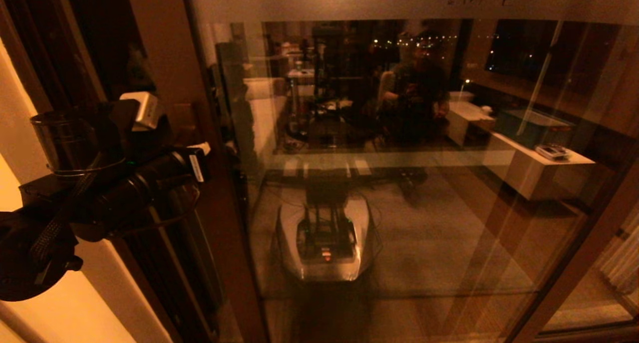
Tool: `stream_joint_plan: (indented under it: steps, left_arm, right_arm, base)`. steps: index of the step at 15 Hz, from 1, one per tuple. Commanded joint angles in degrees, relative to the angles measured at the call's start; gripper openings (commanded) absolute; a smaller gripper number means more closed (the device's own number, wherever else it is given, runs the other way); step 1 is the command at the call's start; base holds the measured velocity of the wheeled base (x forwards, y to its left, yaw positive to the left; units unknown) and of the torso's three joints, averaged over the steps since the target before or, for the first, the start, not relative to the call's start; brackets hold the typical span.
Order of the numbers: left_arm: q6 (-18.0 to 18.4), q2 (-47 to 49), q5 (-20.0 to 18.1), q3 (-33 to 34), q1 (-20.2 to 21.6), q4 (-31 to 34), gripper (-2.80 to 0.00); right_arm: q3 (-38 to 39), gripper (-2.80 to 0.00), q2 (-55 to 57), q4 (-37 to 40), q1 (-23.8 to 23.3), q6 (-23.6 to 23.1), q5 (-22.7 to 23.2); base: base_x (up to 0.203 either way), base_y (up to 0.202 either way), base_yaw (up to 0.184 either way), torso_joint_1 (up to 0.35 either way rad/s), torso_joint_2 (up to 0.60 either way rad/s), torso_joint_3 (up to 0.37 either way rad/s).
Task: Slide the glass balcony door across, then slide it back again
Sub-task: Close the slid door
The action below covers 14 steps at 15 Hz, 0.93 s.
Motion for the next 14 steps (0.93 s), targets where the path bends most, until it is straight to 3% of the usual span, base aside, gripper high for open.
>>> stream_joint_plan:
  steps: [1,14]
  left_arm:
    - [0.0,-0.3,0.2,0.0,1.2,-0.4,-2.80]
    - [0.0,-0.2,-2.8,-0.1,6.4,-0.4,-2.80]
  right_arm:
    - [0.0,-2.80,0.1,0.0,0.0,0.0,0.0]
    - [0.0,-2.80,0.1,0.0,0.0,0.0,0.0]
  base:
    - [0.000,0.000,0.000,0.000,0.00,0.000]
    - [0.000,0.000,0.000,0.000,0.00,0.000]
